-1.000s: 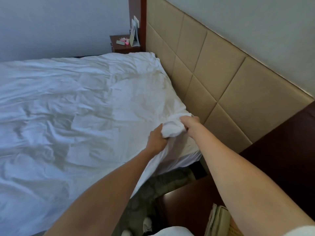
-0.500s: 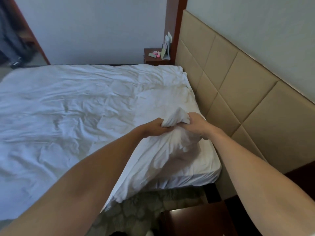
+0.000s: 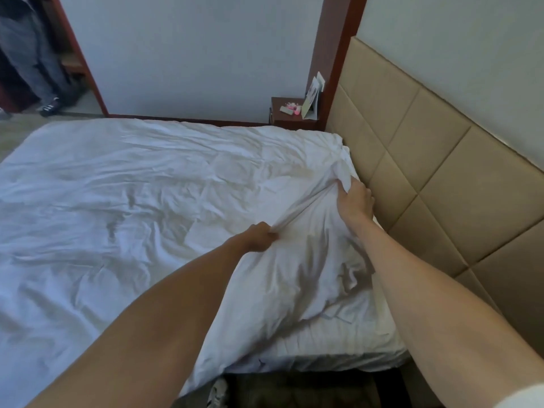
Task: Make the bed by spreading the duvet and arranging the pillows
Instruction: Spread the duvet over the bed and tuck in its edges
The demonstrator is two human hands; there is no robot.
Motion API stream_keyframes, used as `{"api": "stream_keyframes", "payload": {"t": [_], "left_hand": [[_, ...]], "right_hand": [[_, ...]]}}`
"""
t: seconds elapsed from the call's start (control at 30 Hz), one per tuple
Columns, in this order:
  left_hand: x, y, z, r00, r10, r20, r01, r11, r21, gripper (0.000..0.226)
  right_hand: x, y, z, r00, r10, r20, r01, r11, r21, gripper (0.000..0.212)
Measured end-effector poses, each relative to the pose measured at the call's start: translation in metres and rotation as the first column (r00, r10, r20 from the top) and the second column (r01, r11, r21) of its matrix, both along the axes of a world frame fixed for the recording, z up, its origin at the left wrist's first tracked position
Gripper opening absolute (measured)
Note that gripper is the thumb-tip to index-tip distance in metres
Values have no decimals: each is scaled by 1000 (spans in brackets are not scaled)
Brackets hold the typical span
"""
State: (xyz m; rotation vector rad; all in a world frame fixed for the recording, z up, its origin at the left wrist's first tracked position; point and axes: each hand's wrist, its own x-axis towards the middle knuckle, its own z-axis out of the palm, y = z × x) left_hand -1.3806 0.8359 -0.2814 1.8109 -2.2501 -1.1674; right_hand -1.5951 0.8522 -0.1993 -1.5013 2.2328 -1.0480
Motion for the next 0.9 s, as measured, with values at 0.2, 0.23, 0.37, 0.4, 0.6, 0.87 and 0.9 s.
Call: {"api": "stream_keyframes", "payload": {"t": [0.2, 0.23, 0.37, 0.4, 0.6, 0.87, 0.9], "left_hand": [[-4, -100, 23, 953, 196, -231, -240, 953, -184, 42], [-8, -115, 32, 953, 196, -233, -247, 944, -217, 42], [-29, -158, 61, 951, 164, -263, -252, 903, -348, 25], [-34, -165, 61, 957, 154, -245, -239, 899, -368, 22], [-55, -215, 23, 968, 170, -183, -231, 886, -402, 20], [-101, -305, -23, 962, 271, -14, -252, 872, -420, 17], [-113, -320, -23, 961, 275, -3, -249, 866, -433, 18]], "right_hand": [[-6, -68, 14, 975, -215, 48, 215, 977, 10, 42], [-7, -75, 18, 965, -252, 71, 251, 968, 18, 46], [-25, -102, 20, 939, -326, 109, 324, 945, 37, 47], [-31, -108, 18, 937, -329, 114, 326, 944, 45, 45], [-61, -157, -7, 943, -271, 191, 246, 958, 145, 28], [-113, -271, -69, 977, -153, 149, 113, 962, 247, 31], [-123, -288, -73, 975, -162, 151, 121, 961, 248, 32]]}}
